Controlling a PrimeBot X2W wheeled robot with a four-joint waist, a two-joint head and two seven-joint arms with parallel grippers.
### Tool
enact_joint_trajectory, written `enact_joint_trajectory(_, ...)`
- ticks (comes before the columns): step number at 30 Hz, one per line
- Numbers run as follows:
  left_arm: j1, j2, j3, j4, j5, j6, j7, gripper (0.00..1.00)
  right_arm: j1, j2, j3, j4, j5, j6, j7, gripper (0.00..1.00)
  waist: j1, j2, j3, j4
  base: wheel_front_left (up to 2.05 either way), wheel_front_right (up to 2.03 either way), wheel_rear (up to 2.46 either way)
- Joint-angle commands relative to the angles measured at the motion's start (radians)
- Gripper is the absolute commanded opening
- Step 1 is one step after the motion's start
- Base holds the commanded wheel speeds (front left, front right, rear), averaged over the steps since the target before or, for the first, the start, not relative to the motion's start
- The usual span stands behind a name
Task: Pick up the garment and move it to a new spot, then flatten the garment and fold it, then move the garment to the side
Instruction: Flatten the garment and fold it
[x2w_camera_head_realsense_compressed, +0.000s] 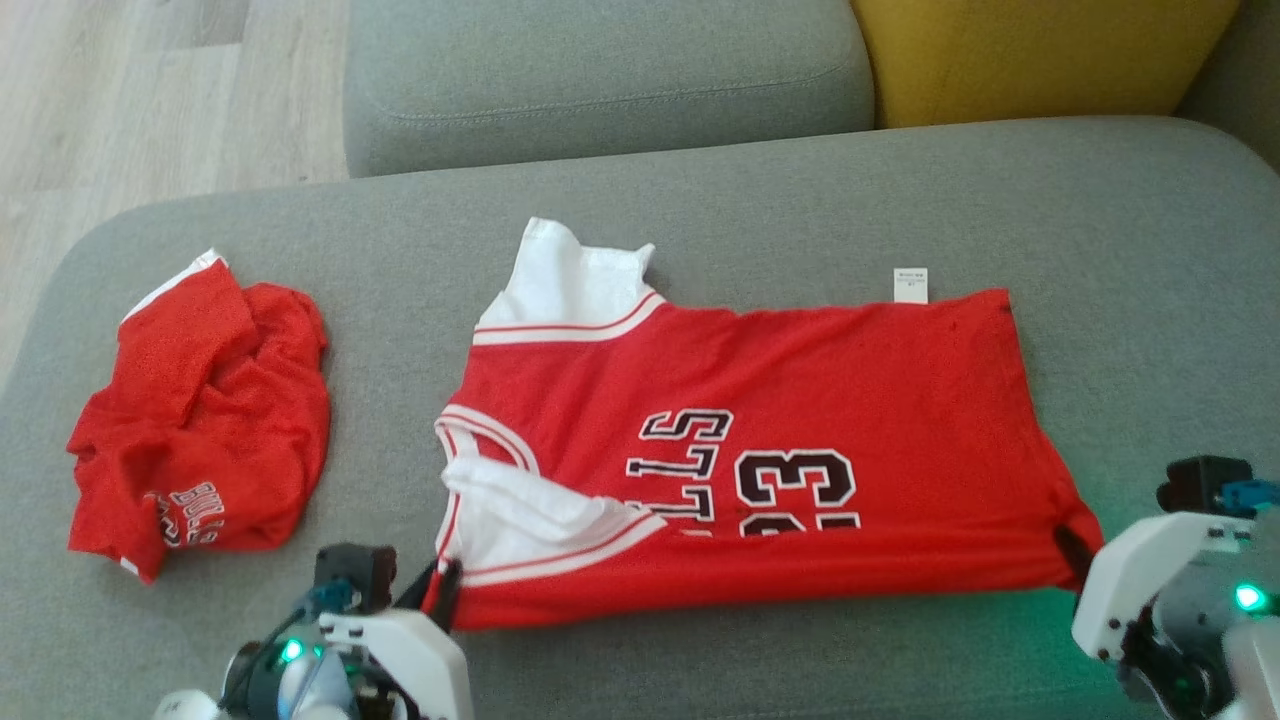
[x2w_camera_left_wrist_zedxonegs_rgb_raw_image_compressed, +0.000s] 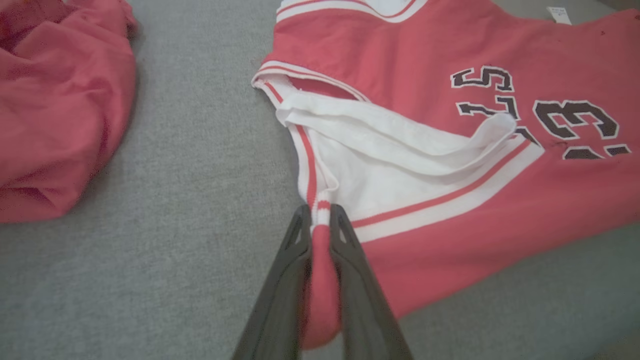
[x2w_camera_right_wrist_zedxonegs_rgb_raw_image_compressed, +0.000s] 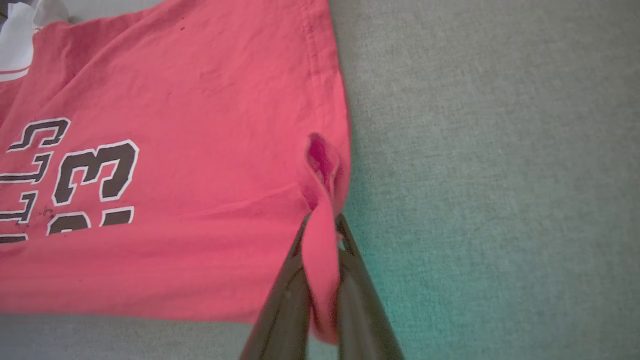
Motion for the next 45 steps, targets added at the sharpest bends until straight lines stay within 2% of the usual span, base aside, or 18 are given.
enact_joint_trajectory(1, -0.017, 0.034, 0.032, -0.051, 0.0, 0.0, 0.016, 0.0, -0.006, -0.032, 0.0, -0.064, 0.011, 0.002, 0.02, 0.0, 0.0, -0.0001, 0.0, -0.002, 0.0, 0.0, 0.0)
enact_joint_trajectory(3, 0.003, 0.044, 0.026, -0.078, 0.0, 0.008, 0.044, 0.0, 0.019, -0.027, -0.009, -0.104, 0.018, 0.002, 0.05, 0.0, 0.0, -0.0001, 0.0, -0.005, 0.0, 0.0, 0.0)
enact_joint_trajectory(4, 0.012, 0.049, 0.021, -0.087, 0.001, 0.012, 0.061, 0.0, 0.029, -0.026, -0.013, -0.123, 0.014, 0.002, 0.055, 0.32, 0.0, -0.0001, 0.001, -0.006, 0.0, 0.0, 0.0)
enact_joint_trajectory(5, 0.019, 0.055, 0.015, -0.093, 0.002, 0.012, 0.079, 0.21, 0.036, -0.025, -0.017, -0.141, 0.01, 0.002, 0.055, 0.84, 0.0, -0.0001, 0.001, -0.007, 0.0, 0.0, 0.0)
enact_joint_trajectory(6, 0.024, 0.059, 0.01, -0.099, 0.003, 0.014, 0.093, 0.6, 0.043, -0.02, -0.022, -0.156, 0.009, 0.002, 0.054, 1.0, 0.0, -0.0001, 0.002, -0.009, 0.0, 0.0, 0.0)
enact_joint_trajectory(7, 0.027, 0.061, 0.008, -0.106, 0.005, 0.018, 0.101, 1.0, 0.047, -0.012, -0.027, -0.17, 0.011, 0.002, 0.053, 1.0, 0.0, -0.0001, 0.002, -0.01, 0.0, 0.0, 0.0)
enact_joint_trajectory(11, 0.025, 0.055, 0.019, -0.139, 0.005, 0.042, 0.085, 1.0, 0.053, 0.014, -0.049, -0.233, 0.005, 0.002, 0.023, 1.0, 0.0, -0.0001, 0.008, -0.016, 0.0, 0.0, 0.0)
enact_joint_trajectory(16, -0.01, 0.026, 0.083, -0.179, -0.008, 0.08, -0.051, 1.0, 0.039, 0.048, -0.067, -0.322, -0.026, 0.002, -0.11, 1.0, 0.0, -0.0001, 0.02, -0.026, 0.0, 0.0, 0.0)
enact_joint_trajectory(20, -0.059, -0.008, 0.133, -0.183, -0.042, 0.067, -0.171, 1.0, 0.011, 0.074, -0.057, -0.355, -0.041, 0.002, -0.229, 1.0, 0.0, -0.0001, 0.042, -0.041, 0.0, 0.0, 0.0)
enact_joint_trajectory(24, -0.135, -0.018, 0.144, -0.148, -0.045, 0.043, -0.219, 1.0, -0.034, 0.09, -0.025, -0.352, -0.076, 0.002, -0.332, 1.0, 0.0, -0.0001, 0.074, -0.061, 0.0, 0.0, 0.0)
enact_joint_trajectory(27, -0.18, -0.011, 0.133, -0.122, -0.035, 0.026, -0.215, 1.0, -0.061, 0.094, -0.007, -0.347, -0.093, 0.002, -0.371, 1.0, 0.0, -0.0001, 0.096, -0.073, 0.0, 0.0, 0.0)
enact_joint_trajectory(31, -0.328, 0.026, 0.108, -0.039, 0.005, -0.006, -0.162, 1.0, -0.14, 0.104, 0.042, -0.325, -0.126, 0.002, -0.429, 1.0, 0.0, -0.0001, 0.172, -0.104, 0.0, 0.0, 0.0)
enact_joint_trajectory(35, -0.47, 0.068, 0.084, 0.056, 0.025, -0.064, -0.082, 1.0, -0.205, 0.107, 0.08, -0.295, -0.147, 0.002, -0.449, 1.0, 0.0, -0.0001, 0.233, -0.129, 0.0, 0.0, 0.0)
enact_joint_trajectory(40, -0.657, 0.119, 0.06, 0.186, 0.033, -0.162, 0.003, 1.0, -0.292, 0.12, 0.127, -0.25, -0.163, 0.002, -0.469, 1.0, 0.0, -0.0001, 0.299, -0.174, 0.0, 0.0, 0.0)
enact_joint_trajectory(45, -0.823, 0.162, 0.037, 0.323, 0.023, -0.215, 0.093, 1.0, -0.369, 0.141, 0.169, -0.211, -0.174, 0.002, -0.488, 1.0, 0.0, -0.0001, 0.358, -0.225, 0.0, 0.0, 0.0)
